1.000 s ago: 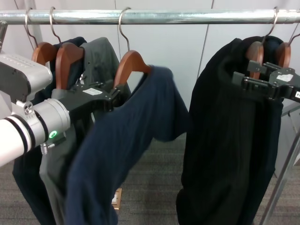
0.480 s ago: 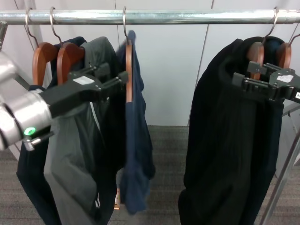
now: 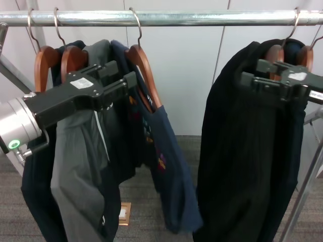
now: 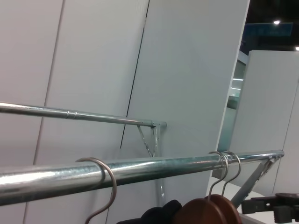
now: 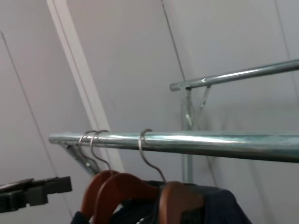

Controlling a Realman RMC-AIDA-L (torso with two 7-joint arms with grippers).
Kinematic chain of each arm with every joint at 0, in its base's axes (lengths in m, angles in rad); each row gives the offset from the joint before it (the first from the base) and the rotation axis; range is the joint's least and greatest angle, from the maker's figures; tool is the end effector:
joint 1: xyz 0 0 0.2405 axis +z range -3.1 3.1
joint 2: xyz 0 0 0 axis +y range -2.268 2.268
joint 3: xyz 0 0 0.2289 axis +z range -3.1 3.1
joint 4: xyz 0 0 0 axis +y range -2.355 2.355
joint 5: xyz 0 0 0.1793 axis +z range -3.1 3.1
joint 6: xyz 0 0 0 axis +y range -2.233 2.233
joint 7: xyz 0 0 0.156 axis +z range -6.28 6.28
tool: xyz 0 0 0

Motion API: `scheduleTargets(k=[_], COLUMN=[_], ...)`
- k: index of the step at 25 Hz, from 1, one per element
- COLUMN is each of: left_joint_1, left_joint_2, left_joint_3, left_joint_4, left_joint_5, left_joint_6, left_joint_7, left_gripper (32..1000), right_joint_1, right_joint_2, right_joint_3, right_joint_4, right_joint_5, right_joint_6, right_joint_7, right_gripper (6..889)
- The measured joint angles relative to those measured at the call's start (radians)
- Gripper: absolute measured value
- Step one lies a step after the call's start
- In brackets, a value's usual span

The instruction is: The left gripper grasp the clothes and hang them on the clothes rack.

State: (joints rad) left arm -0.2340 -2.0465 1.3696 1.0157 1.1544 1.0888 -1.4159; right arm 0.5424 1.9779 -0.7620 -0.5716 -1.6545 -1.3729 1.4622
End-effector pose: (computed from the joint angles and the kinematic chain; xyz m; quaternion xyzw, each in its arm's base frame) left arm -0.1769 0.3132 0.0298 -0.8623 -0.2092 -0.3704 0.2747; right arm 0.2203 0.3444 0.0489 -0.8736 0.2749 0.3229 0.2387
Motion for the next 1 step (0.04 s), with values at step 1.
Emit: scheduleTargets(k=[1], left_joint_1=[0.001], left_joint_2=[-0.0005], left_joint_3=[0.000], left_joint_4=[-0.001], left_joint_5=[0.000], left_joint_6=[0.002], left_joint_7=[0.005], left_gripper=[644], right_joint_1=[0.010], right_joint_2=[-0.001], right_joint_3=[-0.010], right_joint_4=[-0.001], right_joint_5=[-0.005], right_joint_6=[0.002], right_joint_7=[0.014], right_gripper=[822])
